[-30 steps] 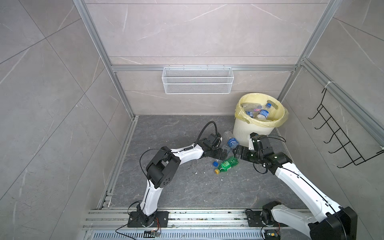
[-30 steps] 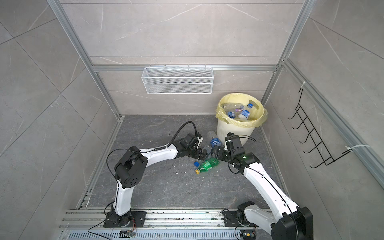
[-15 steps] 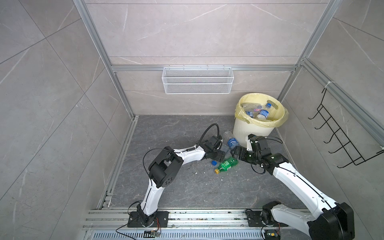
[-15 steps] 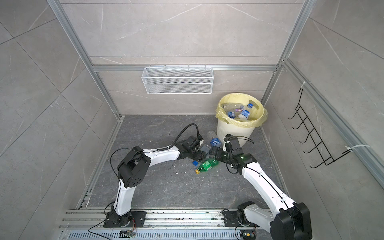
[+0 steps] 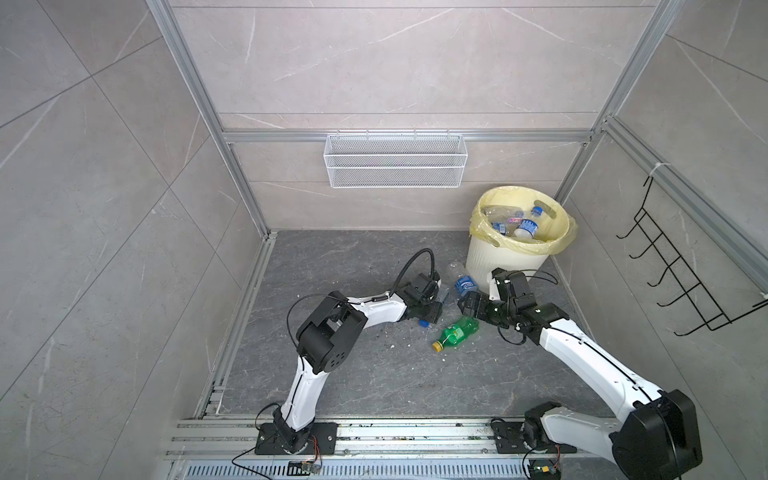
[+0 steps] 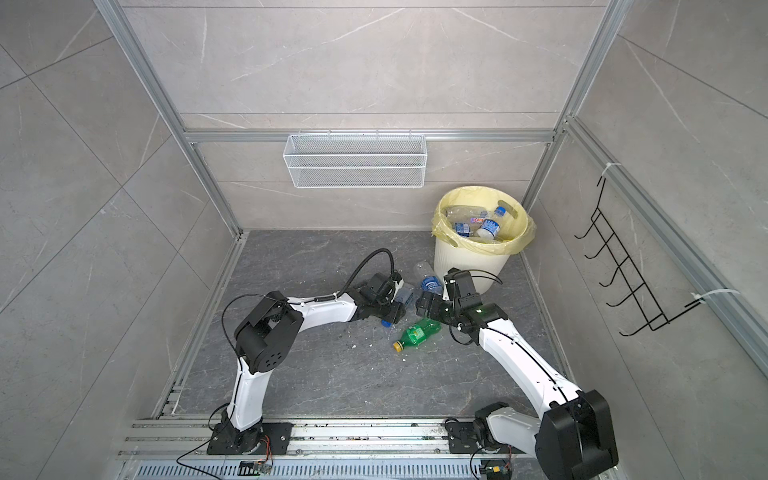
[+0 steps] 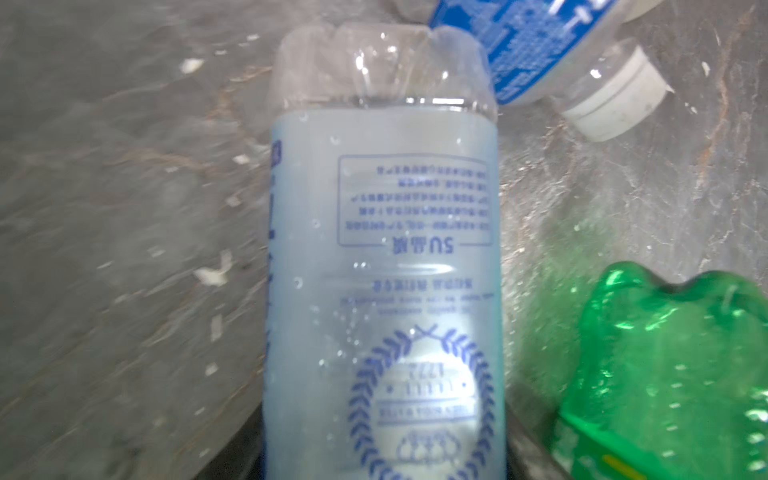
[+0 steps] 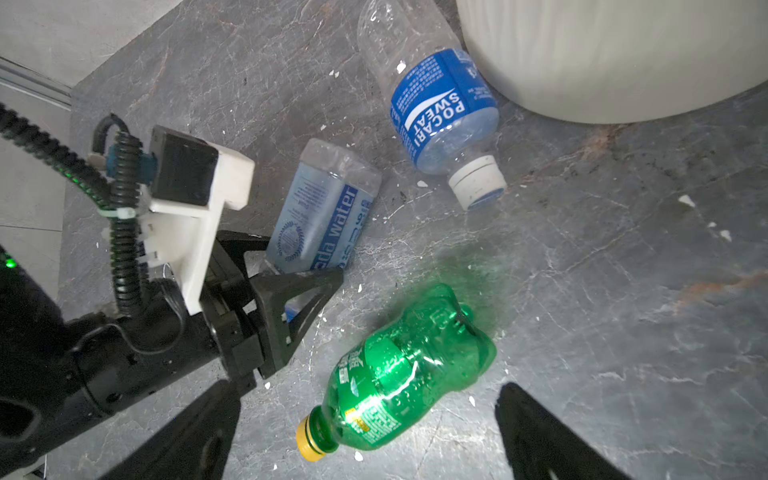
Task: Throw the plastic bottles in the bin
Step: 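Withdraw the right gripper toward the bottles while the left gripper grasps a clear water bottle, then lift the clear water bottle with the left gripper while the right gripper grasps its base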
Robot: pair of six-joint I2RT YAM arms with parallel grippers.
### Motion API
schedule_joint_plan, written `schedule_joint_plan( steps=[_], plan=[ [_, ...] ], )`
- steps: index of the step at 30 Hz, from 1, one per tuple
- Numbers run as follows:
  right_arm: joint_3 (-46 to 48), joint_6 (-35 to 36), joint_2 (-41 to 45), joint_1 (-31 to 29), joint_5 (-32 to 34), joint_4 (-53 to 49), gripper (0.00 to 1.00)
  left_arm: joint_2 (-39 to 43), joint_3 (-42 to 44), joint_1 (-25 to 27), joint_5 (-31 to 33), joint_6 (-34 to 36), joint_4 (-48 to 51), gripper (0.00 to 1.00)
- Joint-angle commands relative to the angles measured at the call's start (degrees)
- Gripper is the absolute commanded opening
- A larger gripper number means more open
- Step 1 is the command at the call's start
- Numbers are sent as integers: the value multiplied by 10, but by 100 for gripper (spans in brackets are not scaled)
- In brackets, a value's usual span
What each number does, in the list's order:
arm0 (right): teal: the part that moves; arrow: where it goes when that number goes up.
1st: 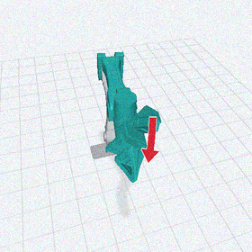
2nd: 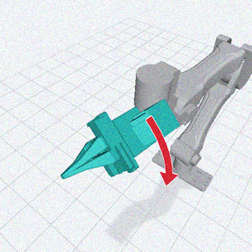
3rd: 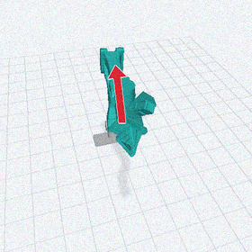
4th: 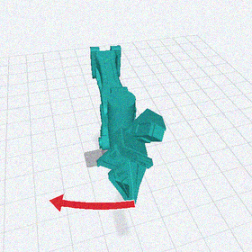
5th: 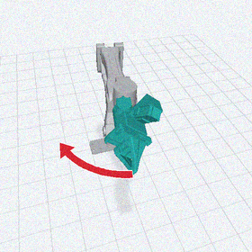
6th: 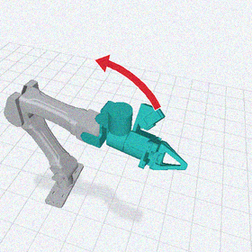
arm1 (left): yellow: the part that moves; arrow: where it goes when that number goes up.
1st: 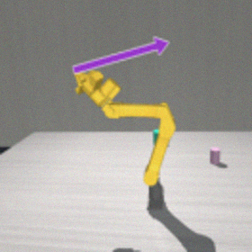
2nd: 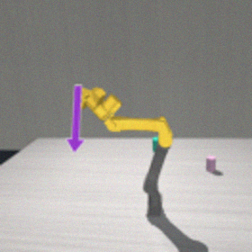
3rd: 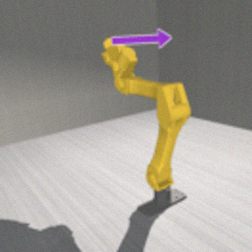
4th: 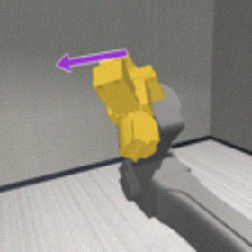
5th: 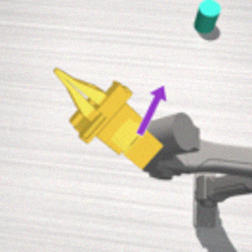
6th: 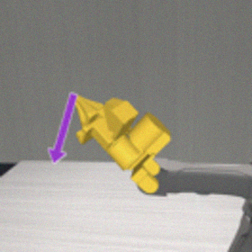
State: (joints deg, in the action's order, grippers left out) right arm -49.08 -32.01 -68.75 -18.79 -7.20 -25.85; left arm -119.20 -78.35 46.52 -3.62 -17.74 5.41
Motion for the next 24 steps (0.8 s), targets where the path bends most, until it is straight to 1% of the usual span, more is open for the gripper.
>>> schedule_joint_plan(
  steps=[1, 4, 9, 14, 20, 24],
  plan=[
    [-18, -19, -10, -2, -14, 22, 100, 57, 39, -23, -18, 6, -28, 52],
    [-18, -37, -14, -3, -23, 37, 100, 99, 76, -28, -39, 6, -55, 52],
    [-23, -61, -23, -2, -38, 60, 100, 153, 132, -29, -82, -14, -115, 52],
    [-17, -65, -30, -2, -42, 62, 100, 165, 143, -29, -86, -26, -121, 52],
    [19, -53, -14, -2, -10, 30, 100, 170, 162, -29, -92, -37, -134, 52],
    [34, -52, -2, -3, -8, 27, 100, 177, 172, -29, -105, -42, -152, 52]
  ],
)
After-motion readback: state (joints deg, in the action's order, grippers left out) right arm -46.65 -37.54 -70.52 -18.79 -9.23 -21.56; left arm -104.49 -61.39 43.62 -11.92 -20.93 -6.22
